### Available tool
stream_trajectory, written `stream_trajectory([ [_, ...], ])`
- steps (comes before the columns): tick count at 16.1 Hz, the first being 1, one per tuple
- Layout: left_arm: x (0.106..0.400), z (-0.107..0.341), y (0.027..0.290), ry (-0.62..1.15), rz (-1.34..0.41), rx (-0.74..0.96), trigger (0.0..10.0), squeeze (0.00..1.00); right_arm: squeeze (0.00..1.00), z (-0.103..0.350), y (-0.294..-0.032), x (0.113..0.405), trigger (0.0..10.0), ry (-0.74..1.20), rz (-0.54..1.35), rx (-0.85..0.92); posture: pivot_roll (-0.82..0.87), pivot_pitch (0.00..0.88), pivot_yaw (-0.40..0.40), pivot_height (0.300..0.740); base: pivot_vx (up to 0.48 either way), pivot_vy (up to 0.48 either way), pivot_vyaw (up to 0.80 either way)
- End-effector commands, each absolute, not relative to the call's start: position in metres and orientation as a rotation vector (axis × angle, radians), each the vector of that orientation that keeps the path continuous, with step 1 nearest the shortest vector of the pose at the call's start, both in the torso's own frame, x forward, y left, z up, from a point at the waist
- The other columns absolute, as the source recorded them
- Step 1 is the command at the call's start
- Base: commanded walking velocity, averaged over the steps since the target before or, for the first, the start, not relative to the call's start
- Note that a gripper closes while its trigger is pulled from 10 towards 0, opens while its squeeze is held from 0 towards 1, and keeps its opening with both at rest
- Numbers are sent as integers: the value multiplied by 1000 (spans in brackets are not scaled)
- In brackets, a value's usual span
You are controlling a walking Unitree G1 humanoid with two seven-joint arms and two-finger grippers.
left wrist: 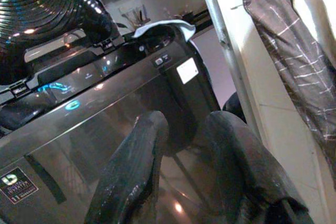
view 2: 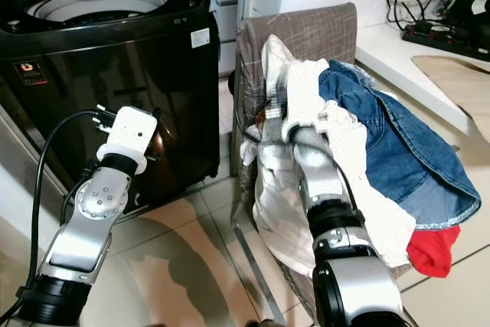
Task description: Clothes washing
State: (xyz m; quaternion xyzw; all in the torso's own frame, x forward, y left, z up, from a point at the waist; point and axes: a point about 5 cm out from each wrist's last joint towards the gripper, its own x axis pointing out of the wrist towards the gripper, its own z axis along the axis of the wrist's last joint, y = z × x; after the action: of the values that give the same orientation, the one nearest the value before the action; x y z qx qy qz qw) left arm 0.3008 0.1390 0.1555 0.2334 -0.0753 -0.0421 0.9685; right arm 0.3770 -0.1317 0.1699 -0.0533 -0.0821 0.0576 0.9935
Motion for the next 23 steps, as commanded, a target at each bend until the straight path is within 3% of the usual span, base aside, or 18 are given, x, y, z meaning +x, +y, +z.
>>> stream_trajectory([
  [1,305,161,138,-172,-83,472,10000,0,0,217,-120,381,0,-347,154,-139,41,0,-32,740,0,0,0],
  [2,306,162,137,-184,-67,468,10000,0,0,241,-114,381,0,-430,175,-169,42,0,-35,740,0,0,0],
  [4,307,168,141,-211,21,411,10000,0,0,242,-111,382,0,-435,201,-183,45,0,-50,740,0,0,0],
  [11,309,170,142,-208,141,376,10000,0,0,191,-99,372,0,-304,322,-112,68,0,-60,740,0,0,656],
  [19,313,170,145,-195,108,374,10000,0,0,168,-125,375,0,-198,183,-139,50,0,-44,740,0,0,398],
  [23,316,180,145,-240,112,352,10000,0,0,191,-119,375,0,-340,208,-168,46,0,-42,740,427,0,0],
])
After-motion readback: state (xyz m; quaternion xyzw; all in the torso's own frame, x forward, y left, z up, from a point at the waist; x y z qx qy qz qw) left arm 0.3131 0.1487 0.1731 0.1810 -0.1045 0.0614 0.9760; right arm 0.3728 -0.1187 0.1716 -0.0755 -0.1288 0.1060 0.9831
